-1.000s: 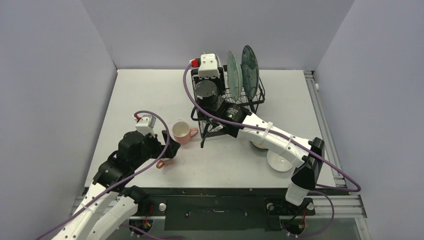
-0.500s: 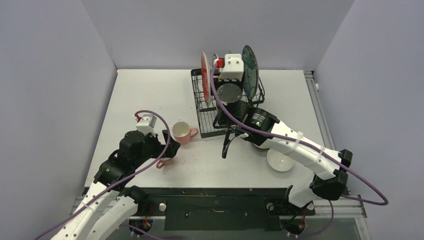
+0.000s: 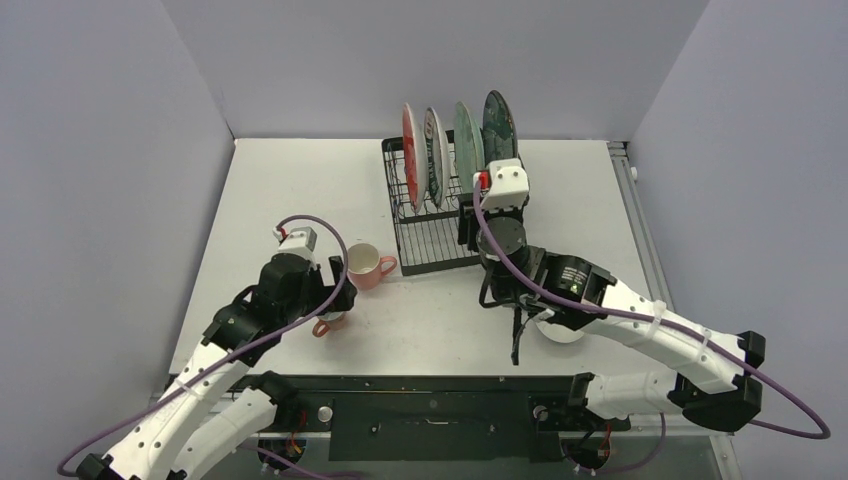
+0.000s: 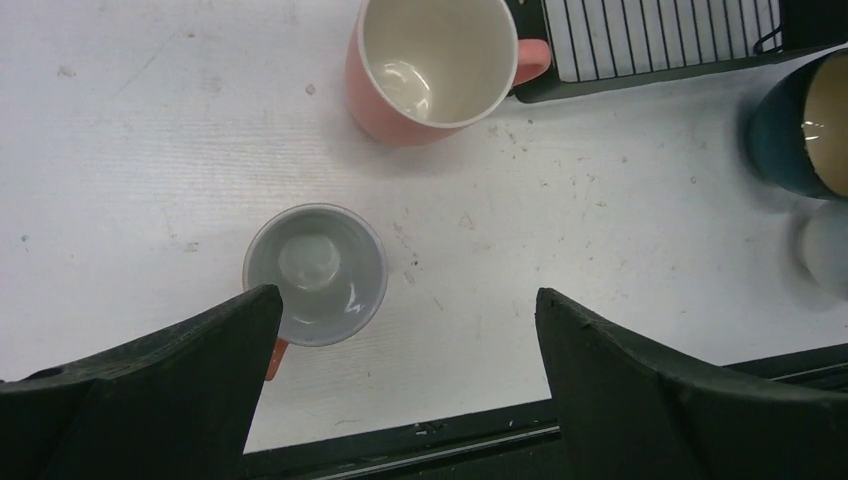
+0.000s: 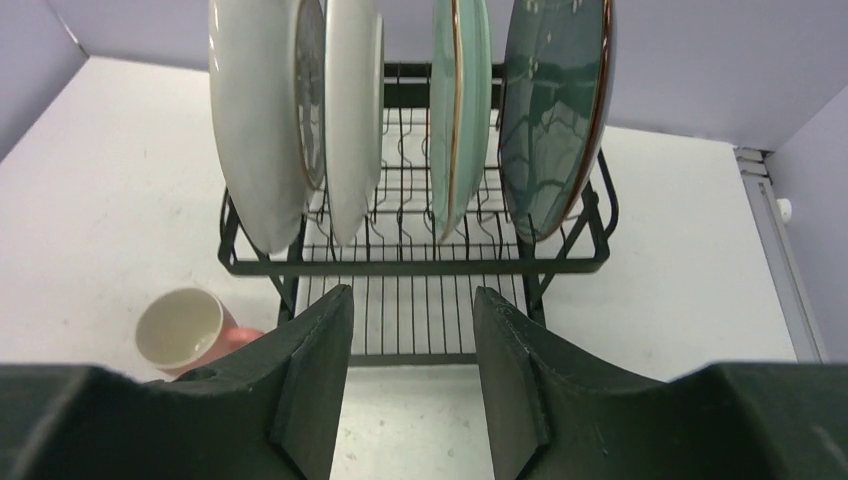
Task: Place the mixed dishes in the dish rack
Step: Insert the plate into the dish rack, then pick up the cup at the center of the board.
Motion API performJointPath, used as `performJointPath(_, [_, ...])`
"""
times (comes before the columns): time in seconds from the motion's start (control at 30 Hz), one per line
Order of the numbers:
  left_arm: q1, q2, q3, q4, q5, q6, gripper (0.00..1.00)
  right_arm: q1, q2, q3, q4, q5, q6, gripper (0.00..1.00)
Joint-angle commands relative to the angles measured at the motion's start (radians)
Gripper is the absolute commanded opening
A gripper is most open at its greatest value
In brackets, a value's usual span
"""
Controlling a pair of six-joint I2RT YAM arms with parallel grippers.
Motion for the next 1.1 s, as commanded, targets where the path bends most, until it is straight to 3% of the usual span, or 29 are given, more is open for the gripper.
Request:
performJointPath(0.0, [-0.003,0.042,0.052,-0.039,-0.011,-0.051,0.96,0.014,-0.09,-0.103,-0.054,-0.064,0.079,0.43])
performJointPath(0.5, [-0.007,0.163,0.018,-0.03,0.08,-0.128,1.0,0.022,-0.266,-0.421,-0.05,-0.133,0.231,0.41])
performJointPath(0.6, [-0.008,0.192,0.002,-0.003,0.083,-0.134,0.91,0.023,-0.298,-0.478,-0.039,-0.151,0.263,0.41])
performJointPath(1.07, [-0.014,0.334,-0.027,0.066,0.027,-0.144,0.69,0.026,-0.358,-0.631,0.015,-0.231,0.356,0.36])
